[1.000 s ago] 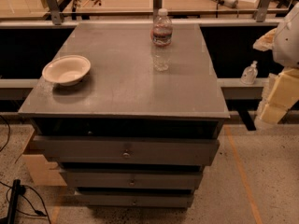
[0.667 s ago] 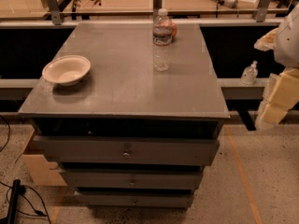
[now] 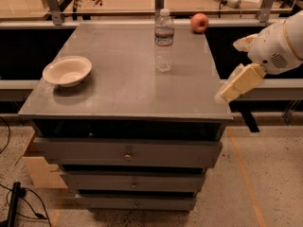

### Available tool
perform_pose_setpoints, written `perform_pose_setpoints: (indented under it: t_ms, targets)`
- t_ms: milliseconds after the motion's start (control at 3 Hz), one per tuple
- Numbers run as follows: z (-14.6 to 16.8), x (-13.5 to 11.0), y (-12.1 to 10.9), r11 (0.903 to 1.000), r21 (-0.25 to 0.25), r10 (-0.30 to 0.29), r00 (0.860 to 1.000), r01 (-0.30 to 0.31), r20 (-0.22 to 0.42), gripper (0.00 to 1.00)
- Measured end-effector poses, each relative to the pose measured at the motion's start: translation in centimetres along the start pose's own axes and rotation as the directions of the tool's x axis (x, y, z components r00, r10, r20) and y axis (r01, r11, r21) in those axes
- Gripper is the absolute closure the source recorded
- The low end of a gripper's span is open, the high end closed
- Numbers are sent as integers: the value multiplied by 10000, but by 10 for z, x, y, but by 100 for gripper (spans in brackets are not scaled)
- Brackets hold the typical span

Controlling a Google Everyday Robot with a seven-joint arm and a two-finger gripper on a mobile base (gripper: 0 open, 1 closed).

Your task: Knock water bottle over

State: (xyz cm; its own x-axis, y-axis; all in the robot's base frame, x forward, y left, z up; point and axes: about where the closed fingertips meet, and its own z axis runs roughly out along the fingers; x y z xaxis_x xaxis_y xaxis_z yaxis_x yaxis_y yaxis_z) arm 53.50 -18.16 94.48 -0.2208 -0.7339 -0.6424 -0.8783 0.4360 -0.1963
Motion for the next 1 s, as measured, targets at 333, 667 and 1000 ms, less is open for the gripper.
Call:
perform_pose_setpoints:
  t_ms: [333, 667, 1000]
  targets:
    - [27, -29, -33, 9963, 237, 760, 9736, -830, 2151, 0]
    - [45, -57, -67, 9862, 709, 1135, 9231, -1495, 3674, 0]
    - [45, -62, -77, 9810, 1019, 1136, 9149, -1650, 3874, 0]
